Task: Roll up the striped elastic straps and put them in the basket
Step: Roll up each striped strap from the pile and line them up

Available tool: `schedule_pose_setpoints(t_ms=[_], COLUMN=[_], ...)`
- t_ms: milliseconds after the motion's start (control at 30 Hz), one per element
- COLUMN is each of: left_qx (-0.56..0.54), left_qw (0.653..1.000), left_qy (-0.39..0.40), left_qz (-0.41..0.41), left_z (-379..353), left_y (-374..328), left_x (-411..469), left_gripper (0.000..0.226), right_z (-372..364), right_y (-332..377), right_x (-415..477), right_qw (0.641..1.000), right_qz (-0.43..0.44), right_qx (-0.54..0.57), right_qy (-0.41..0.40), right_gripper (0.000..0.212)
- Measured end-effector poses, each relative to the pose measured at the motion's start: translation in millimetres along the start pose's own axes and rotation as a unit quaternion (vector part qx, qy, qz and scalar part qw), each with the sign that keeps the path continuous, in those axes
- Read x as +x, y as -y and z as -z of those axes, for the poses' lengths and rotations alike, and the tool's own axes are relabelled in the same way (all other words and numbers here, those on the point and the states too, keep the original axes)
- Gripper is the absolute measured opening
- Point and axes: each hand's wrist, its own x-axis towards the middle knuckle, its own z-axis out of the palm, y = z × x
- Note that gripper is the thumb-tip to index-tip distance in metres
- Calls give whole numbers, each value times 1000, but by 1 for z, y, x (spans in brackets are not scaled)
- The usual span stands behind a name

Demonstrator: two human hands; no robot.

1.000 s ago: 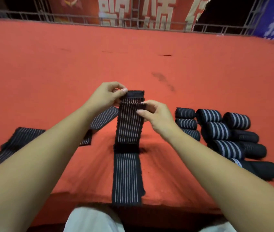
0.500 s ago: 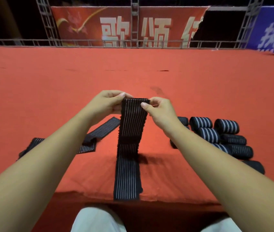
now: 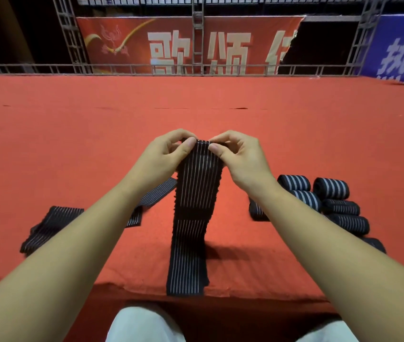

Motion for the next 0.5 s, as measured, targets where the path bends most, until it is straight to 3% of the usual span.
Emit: schedule_pose_setpoints(t_ms=[267, 500], left_qx=[-124, -68], left_qw=[992, 996], left_qy=[-23, -19], left_qz=[-15, -49], left_z=[1, 5], left_y=[-9, -10], left_x=[-3, -4], left_gripper=[14, 17], right_z=[5, 13], right_y=[10, 14], right_x=[-1, 0], right_qw=[997, 997], right_qz=[23, -36], right_qx=[68, 59], right_qy=[26, 43], right_gripper=[15, 12])
